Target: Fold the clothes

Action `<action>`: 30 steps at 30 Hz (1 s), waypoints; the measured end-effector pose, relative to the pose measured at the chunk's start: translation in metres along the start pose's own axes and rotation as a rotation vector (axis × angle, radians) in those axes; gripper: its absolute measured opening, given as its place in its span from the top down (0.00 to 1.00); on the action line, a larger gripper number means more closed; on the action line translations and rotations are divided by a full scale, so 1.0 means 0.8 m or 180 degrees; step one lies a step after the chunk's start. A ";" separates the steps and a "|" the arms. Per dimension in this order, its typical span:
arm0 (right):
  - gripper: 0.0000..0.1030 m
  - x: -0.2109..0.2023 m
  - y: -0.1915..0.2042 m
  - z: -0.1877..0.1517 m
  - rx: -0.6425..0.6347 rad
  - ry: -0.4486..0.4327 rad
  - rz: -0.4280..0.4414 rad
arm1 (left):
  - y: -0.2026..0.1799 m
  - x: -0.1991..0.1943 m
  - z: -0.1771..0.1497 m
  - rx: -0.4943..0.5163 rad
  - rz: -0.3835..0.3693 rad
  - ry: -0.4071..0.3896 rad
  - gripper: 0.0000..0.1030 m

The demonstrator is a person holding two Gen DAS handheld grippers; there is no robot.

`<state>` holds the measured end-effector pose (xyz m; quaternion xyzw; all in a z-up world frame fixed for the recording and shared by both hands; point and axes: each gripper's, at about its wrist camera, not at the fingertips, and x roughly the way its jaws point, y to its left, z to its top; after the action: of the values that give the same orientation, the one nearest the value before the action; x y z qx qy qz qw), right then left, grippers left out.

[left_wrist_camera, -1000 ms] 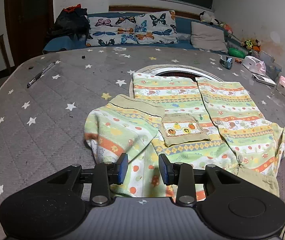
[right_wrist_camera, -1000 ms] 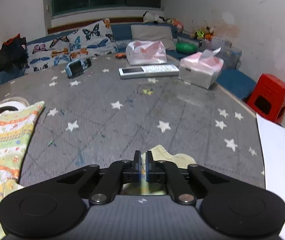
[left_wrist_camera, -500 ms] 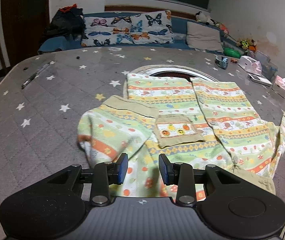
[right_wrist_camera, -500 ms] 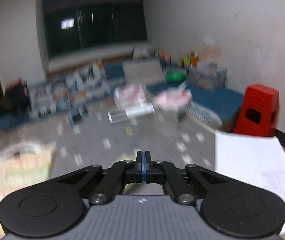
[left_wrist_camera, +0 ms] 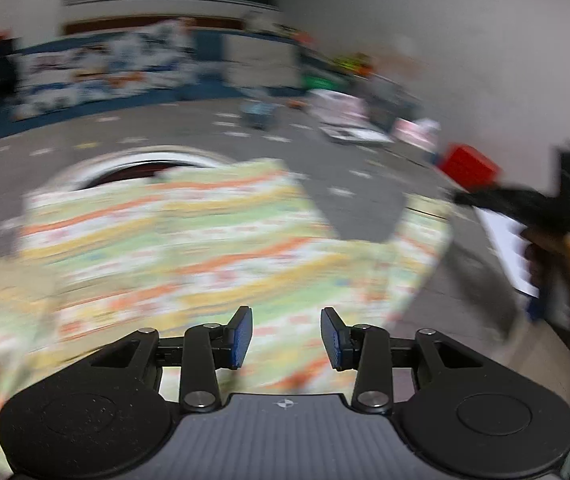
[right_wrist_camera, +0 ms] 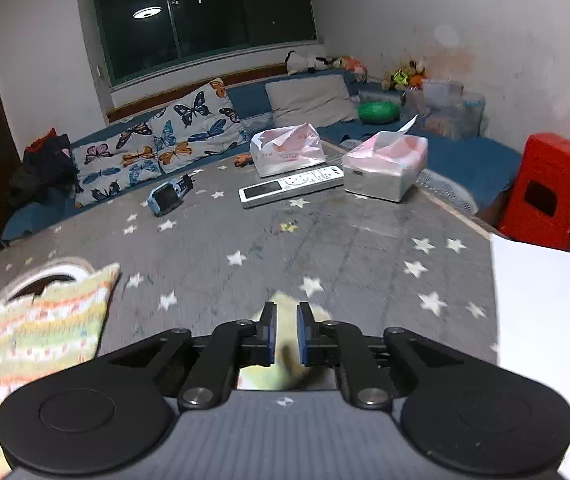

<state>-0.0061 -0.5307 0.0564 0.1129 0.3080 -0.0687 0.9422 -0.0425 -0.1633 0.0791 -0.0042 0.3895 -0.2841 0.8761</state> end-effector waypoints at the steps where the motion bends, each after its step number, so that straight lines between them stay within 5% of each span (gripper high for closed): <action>1: 0.84 0.009 0.000 0.006 -0.0004 0.0038 0.0034 | -0.012 0.010 0.004 0.0062 -0.0055 0.0029 0.55; 7: 0.74 0.060 0.013 0.029 -0.0363 0.0291 0.0149 | -0.057 0.063 0.018 0.0260 -0.0276 0.0172 0.50; 14: 0.77 0.094 0.015 0.030 -0.0583 0.0605 0.0190 | -0.064 0.100 0.016 0.0289 -0.0293 0.0357 0.50; 17: 0.96 0.091 0.012 0.028 -0.0578 0.0584 0.0179 | -0.066 0.109 0.014 0.0309 -0.0317 0.0401 0.58; 19: 0.98 0.083 0.007 0.030 -0.0533 0.0516 0.0184 | -0.066 0.110 0.012 0.0327 -0.0341 0.0415 0.78; 22: 0.99 0.067 0.002 0.034 -0.0472 0.0392 0.0209 | -0.069 0.111 0.010 0.0348 -0.0395 0.0418 0.91; 30: 1.00 -0.018 -0.028 0.027 -0.0304 -0.0003 0.0217 | -0.090 0.095 -0.004 0.0705 -0.0624 0.0312 0.93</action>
<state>-0.0100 -0.5574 0.0783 0.0782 0.3064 -0.0219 0.9484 -0.0399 -0.2609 0.0417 0.0683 0.3958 -0.4094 0.8192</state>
